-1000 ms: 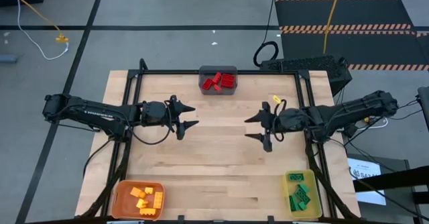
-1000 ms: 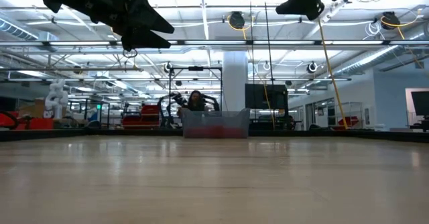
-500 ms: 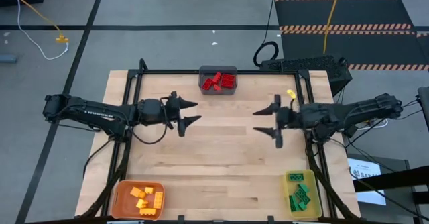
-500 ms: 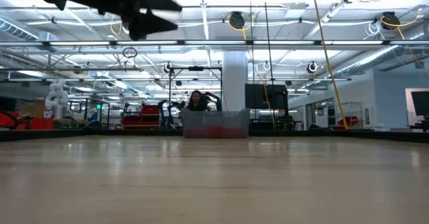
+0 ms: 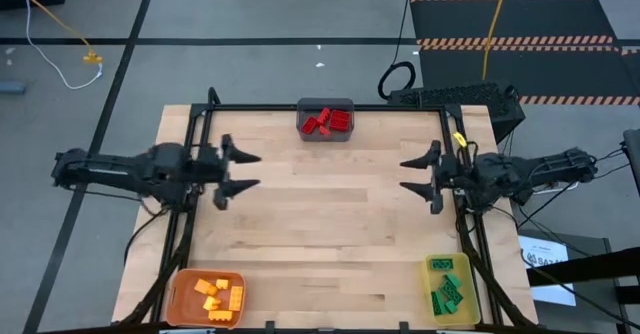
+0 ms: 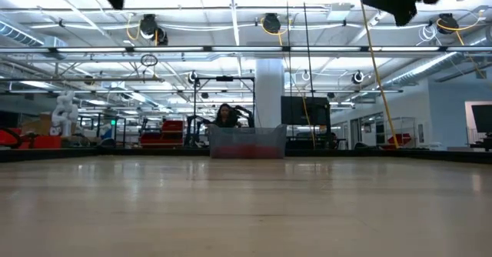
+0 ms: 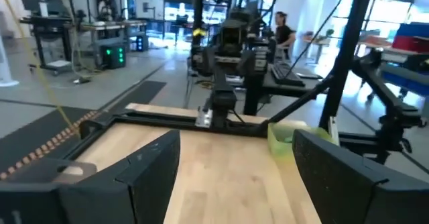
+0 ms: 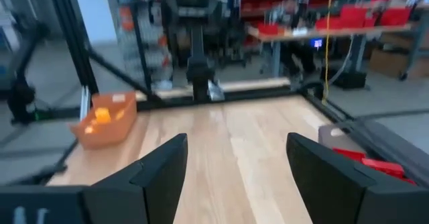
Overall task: Sort & place blocks by color
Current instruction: Return to Home Position
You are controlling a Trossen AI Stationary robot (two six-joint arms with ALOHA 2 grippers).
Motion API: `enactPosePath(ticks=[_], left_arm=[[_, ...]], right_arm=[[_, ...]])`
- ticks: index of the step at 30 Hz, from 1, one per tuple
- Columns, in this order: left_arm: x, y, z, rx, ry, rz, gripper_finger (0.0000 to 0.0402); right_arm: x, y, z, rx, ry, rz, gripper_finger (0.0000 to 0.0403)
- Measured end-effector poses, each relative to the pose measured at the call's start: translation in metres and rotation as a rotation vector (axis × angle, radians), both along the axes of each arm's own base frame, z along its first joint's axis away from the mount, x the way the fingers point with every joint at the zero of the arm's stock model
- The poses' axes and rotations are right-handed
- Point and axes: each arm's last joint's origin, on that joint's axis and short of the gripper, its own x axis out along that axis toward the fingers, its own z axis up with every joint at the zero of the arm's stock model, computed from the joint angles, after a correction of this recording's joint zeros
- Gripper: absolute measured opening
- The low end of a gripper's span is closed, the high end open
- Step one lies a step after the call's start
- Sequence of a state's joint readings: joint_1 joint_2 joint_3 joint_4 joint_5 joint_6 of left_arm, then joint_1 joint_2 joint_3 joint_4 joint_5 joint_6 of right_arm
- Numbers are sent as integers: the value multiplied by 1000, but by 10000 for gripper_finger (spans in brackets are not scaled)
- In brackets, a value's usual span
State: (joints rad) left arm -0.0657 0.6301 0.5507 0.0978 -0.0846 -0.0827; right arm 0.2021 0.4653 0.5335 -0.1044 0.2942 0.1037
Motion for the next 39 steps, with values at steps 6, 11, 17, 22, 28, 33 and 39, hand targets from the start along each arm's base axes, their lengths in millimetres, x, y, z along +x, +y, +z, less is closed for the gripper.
enactPosePath(ticks=[6,11,17,22,28,33,39], left_arm=[[-33,4,-44,-54,-2,77,285],[-47,5,-76,-69,-49,96,285],[-52,6,-99,-34,-8,98,285],[-50,5,-119,-31,48,99,285],[-48,7,-136,-24,97,146,285],[-48,7,-139,-18,96,153,285],[-48,8,-139,-16,93,175,285]], right_arm=[[-7,-1,-57,36,-84,2,247],[-11,-2,-85,70,-139,4,247],[-13,-2,-100,51,-128,6,247],[-13,-2,-101,49,-130,6,247],[-13,-2,-102,-18,-122,10,247],[-13,-4,-102,-56,-115,-2,247],[-13,-4,-102,-65,-113,-3,247]])
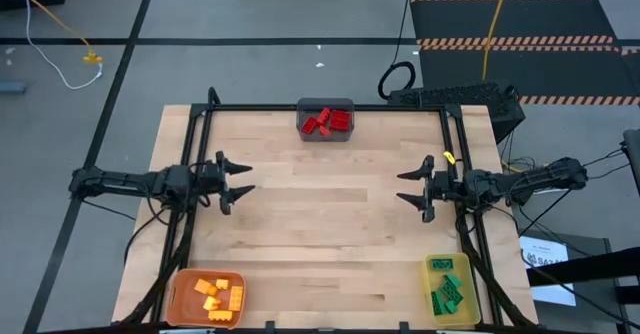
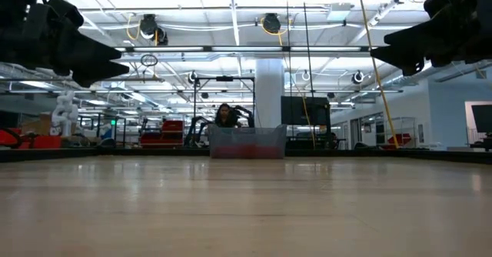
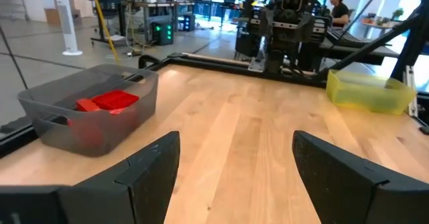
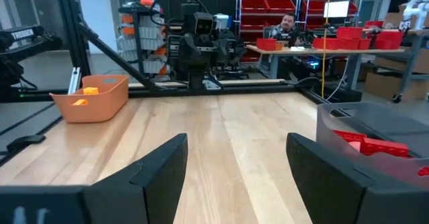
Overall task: Sort & place blocks by color
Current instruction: Return to Home Position
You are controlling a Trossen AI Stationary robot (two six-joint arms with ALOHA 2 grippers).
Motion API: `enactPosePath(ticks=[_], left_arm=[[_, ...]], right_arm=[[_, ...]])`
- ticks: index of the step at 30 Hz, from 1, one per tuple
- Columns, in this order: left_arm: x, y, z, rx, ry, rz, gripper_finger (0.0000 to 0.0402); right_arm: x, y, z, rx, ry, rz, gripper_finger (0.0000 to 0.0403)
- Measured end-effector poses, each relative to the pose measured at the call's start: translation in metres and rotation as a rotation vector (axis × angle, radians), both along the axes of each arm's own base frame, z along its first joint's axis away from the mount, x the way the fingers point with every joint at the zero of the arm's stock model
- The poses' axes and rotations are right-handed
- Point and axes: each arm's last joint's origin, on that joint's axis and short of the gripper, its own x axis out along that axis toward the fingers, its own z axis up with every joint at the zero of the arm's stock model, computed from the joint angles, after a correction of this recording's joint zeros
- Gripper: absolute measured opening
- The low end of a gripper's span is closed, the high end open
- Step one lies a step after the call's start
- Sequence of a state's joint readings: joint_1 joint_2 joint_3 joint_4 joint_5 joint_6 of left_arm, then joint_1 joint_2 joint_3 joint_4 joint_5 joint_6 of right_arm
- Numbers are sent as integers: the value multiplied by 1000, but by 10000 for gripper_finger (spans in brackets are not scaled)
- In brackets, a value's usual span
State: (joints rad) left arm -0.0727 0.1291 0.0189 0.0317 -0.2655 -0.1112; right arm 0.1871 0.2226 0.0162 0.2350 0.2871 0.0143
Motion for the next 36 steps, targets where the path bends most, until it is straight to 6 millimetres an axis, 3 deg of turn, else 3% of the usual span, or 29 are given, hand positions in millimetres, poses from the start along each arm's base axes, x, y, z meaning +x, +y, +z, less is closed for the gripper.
enactPosePath(ticks=[8,36], left_arm=[[0,0,3,74,-19,10,285],[0,0,1,79,-2,9,285]], right_arm=[[0,0,0,0,0,0,247],[0,0,0,25,-1,1,247]])
